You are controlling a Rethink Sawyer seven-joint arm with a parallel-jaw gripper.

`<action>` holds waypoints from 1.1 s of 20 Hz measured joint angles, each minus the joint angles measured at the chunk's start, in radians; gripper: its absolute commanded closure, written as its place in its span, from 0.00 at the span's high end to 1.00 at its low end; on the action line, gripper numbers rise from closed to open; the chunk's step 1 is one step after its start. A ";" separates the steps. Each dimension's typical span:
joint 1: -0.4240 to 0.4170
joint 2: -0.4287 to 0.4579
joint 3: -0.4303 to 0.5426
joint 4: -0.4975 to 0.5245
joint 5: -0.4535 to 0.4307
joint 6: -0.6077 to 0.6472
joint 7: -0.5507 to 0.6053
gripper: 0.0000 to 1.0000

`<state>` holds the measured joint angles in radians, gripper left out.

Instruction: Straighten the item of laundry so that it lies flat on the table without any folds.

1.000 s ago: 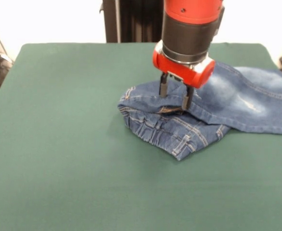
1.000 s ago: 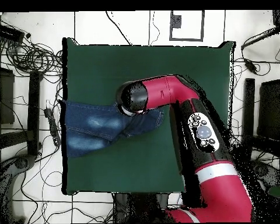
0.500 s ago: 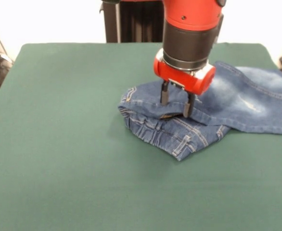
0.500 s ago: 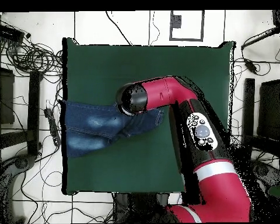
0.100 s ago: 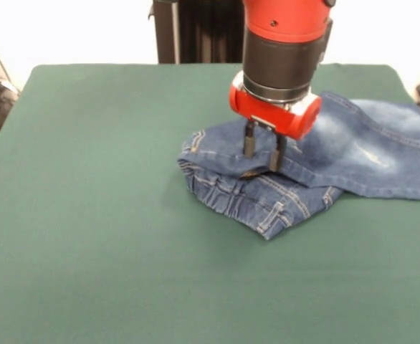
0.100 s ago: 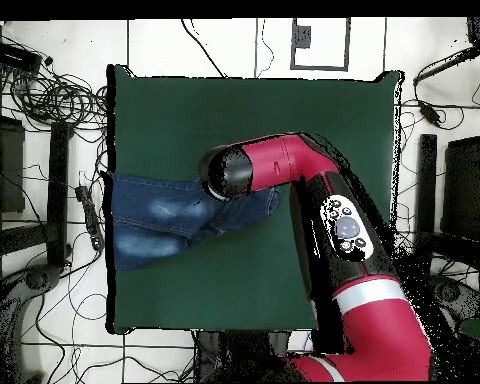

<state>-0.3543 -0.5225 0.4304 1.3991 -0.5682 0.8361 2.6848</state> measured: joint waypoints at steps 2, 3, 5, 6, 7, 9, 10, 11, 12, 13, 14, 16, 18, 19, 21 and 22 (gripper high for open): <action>-0.001 -0.001 0.000 0.005 0.000 0.000 0.000 0.00; -0.001 -0.002 0.000 0.008 0.000 0.000 0.000 0.00; -0.001 -0.002 -0.001 0.010 0.000 0.000 0.000 0.00; -0.001 -0.003 -0.002 0.011 0.000 0.000 0.000 0.00; -0.001 -0.003 -0.002 0.012 0.000 0.000 0.000 0.00; 0.000 -0.005 -0.004 0.013 0.000 0.000 0.000 0.00; 0.001 -0.005 -0.005 0.014 0.000 0.000 0.000 0.00; 0.001 -0.007 -0.006 0.015 0.000 0.000 0.000 0.00; 0.002 -0.008 -0.006 0.016 0.002 0.000 0.000 0.00; 0.002 -0.010 -0.007 0.018 0.003 0.000 0.000 0.00; 0.002 -0.019 -0.008 0.028 0.006 0.000 0.000 0.00; 0.002 -0.030 -0.007 0.038 0.012 0.000 0.000 0.00; 0.001 -0.042 -0.008 0.048 0.023 0.001 0.000 0.00; 0.001 -0.050 -0.007 0.054 0.030 0.002 0.000 0.00; 0.000 -0.087 -0.007 0.079 0.063 0.020 0.000 0.00; 0.000 -0.093 -0.007 0.083 0.068 0.024 0.000 0.00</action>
<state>-0.3544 -0.6152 0.4230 1.4821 -0.5003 0.8597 2.6848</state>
